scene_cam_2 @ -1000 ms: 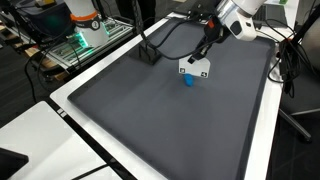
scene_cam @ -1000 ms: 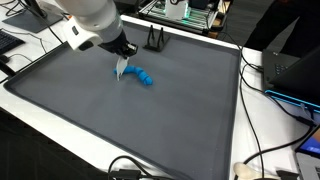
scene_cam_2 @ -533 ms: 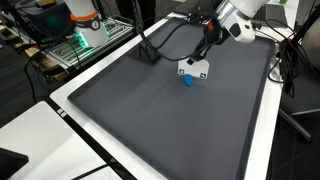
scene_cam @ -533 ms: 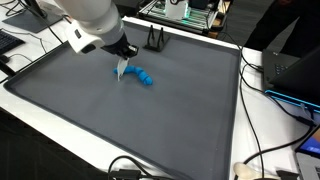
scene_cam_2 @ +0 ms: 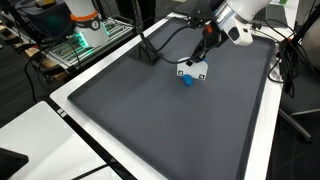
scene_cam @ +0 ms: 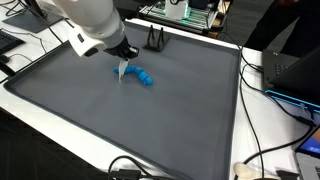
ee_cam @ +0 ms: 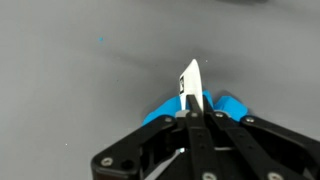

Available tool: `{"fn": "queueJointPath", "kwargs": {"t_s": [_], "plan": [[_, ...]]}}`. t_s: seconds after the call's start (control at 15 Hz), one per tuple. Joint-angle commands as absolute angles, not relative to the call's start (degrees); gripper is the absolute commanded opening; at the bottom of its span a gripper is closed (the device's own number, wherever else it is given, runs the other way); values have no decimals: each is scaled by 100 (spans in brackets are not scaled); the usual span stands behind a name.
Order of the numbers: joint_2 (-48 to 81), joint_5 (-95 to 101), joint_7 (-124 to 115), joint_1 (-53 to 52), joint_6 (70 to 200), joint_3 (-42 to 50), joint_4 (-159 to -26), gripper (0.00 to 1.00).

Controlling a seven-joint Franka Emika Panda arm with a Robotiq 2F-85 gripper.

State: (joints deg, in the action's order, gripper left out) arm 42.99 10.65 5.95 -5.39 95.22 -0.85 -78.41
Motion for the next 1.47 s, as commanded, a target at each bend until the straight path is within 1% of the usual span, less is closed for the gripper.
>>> {"fn": "queueJointPath", "kwargs": {"t_s": [0.0,1.4], "plan": [[4454,1163,687,-533,9471,-100,-7911,1],[4259,1141,886,-442,8798,-107,-8178,1]]}}
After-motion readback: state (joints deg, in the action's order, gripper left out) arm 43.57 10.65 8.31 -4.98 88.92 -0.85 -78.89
